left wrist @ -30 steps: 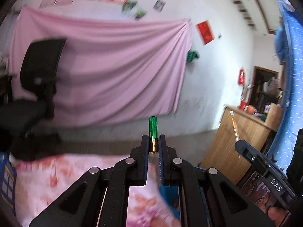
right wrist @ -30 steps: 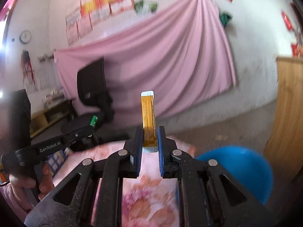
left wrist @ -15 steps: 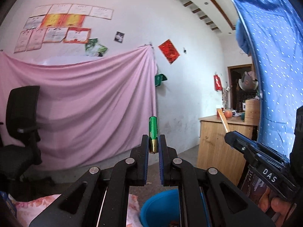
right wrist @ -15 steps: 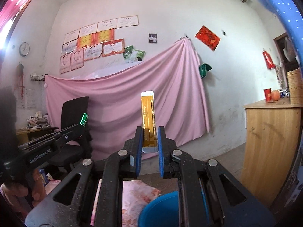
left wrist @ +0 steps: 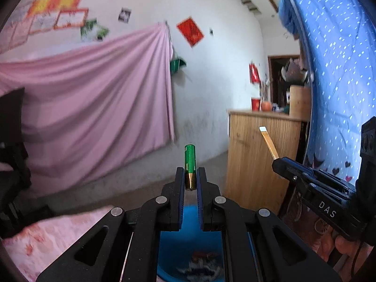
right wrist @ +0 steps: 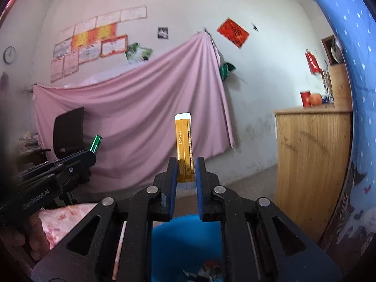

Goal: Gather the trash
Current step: 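Carry the green lighter and orange strip over the blue basin, open both grippers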

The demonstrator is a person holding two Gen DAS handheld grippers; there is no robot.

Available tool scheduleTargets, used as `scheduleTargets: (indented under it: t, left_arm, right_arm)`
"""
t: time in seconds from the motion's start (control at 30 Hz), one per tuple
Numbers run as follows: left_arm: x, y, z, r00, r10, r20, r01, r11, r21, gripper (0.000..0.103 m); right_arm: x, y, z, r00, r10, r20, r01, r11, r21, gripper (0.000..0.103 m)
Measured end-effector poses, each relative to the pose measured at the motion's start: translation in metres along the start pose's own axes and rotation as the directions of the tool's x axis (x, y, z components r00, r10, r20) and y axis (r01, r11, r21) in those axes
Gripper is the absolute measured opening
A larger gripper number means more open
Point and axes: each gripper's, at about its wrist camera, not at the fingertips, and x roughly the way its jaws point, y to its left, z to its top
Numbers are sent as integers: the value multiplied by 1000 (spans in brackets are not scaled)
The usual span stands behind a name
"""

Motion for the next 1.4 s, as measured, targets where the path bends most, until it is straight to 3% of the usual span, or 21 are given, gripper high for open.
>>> scheduleTargets:
  t: [0.2, 0.33, 0.47, 0.7, 0.9, 1.1, 1.17, 1.23, 1.33, 1.4]
  left_arm:
    - [49, 0, -16, 983, -17, -185, 6, 998, -60, 7]
    - [78, 1, -32, 949, -33, -315, 2, 995, -99, 7]
    - [103, 4, -54, 898, -47, -438, -4, 993, -115, 7]
    - [119, 15, -68, 850, -70, -523, -16, 987, -158, 7]
    - [121, 23, -70, 832, -95, -546, -19, 980, -199, 7]
    - [118, 27, -67, 831, -95, -548, -34, 975, -221, 10]
    - [113, 29, -66, 834, -92, -544, -41, 973, -227, 31]
    - [107, 33, -65, 846, -85, -527, -51, 970, -238, 40]
    - [98, 37, -64, 853, -66, -518, -66, 971, -232, 41]
    - [91, 41, -65, 857, -54, -513, -77, 970, -230, 50]
  right_arm:
    - [18, -21, -34, 992, -14, -122, 19, 999, 41, 44]
    - [37, -30, -60, 975, -10, -222, 28, 997, 76, 44]
    - [59, -37, -92, 937, 15, -349, 27, 993, 116, 44]
    - [83, -45, -140, 862, 34, -506, 47, 988, 148, 44]
    - [82, -48, -144, 851, 35, -525, 57, 986, 157, 44]
    - [84, -56, -138, 845, 24, -534, 75, 984, 163, 45]
    - [84, -57, -137, 843, 17, -537, 84, 983, 163, 45]
    - [83, -58, -135, 842, 6, -539, 95, 983, 160, 46]
    - [79, -58, -130, 847, -6, -532, 105, 982, 156, 50]
    - [74, -56, -127, 852, -20, -523, 113, 983, 147, 55]
